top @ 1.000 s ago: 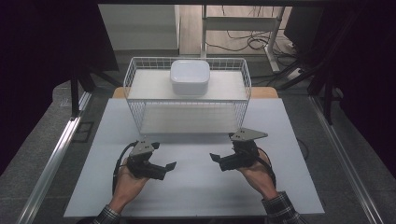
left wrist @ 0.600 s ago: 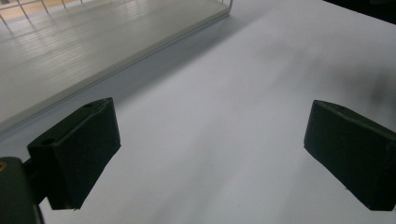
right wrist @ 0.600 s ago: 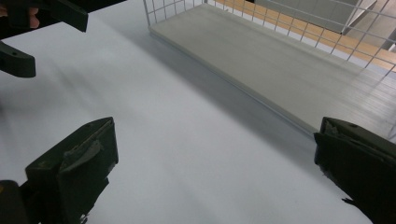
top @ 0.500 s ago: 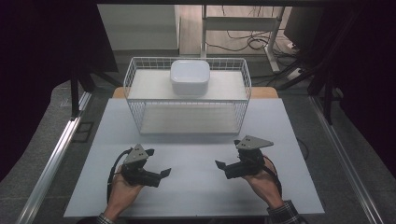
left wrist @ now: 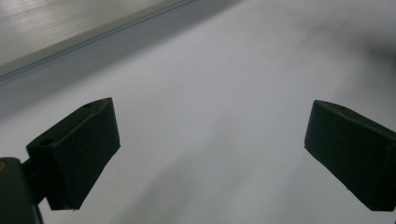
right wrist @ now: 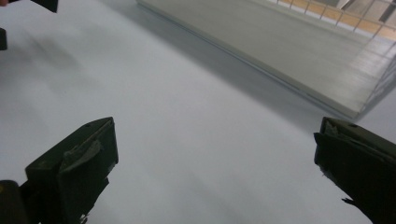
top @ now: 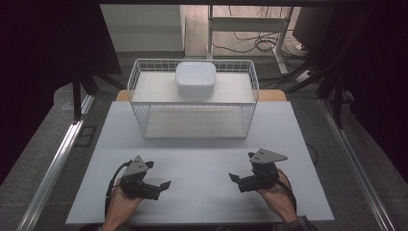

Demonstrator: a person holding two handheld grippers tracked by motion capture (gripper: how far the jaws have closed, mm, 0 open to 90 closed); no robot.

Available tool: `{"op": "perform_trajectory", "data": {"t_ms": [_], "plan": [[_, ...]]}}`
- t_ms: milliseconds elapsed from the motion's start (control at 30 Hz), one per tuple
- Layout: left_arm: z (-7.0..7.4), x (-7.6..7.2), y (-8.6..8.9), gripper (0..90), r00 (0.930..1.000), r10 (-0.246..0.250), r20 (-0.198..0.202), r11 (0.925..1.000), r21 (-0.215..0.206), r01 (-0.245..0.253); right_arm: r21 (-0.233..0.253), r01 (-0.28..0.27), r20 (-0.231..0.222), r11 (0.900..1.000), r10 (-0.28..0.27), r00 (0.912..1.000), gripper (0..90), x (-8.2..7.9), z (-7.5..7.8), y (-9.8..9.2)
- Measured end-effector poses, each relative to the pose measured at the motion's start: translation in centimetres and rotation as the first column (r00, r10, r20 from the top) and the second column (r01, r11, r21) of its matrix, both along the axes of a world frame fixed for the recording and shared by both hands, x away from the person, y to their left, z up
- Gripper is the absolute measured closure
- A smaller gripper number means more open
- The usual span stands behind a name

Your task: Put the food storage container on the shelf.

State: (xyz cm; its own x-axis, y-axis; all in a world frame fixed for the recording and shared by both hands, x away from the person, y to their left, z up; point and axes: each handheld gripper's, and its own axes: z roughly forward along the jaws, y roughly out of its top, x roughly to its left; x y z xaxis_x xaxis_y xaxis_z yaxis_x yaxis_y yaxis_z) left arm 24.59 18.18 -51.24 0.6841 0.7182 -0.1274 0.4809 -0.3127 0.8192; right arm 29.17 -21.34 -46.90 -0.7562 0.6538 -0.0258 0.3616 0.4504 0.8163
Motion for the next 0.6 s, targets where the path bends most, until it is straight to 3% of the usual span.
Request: {"op": "perform_trajectory", "data": {"t_ms": [400,600], "plan": [[-1.0,-0.9,0.6,3.0,0.9996,0.007,-0.027,0.9992,0.039,-0.006,-0.015,0.029,-0.024,0.999,-0.03,0.9993,0.0,-0.9,-1.8,-1.3],[-1.8,-1.1,0.6,2.7,0.9982,0.013,-0.059,0.9985,0.053,-0.01,-0.055,0.036,-0.033,0.998,-0.038,0.9987,0.0,-1.2,-2.7,-1.7]]}}
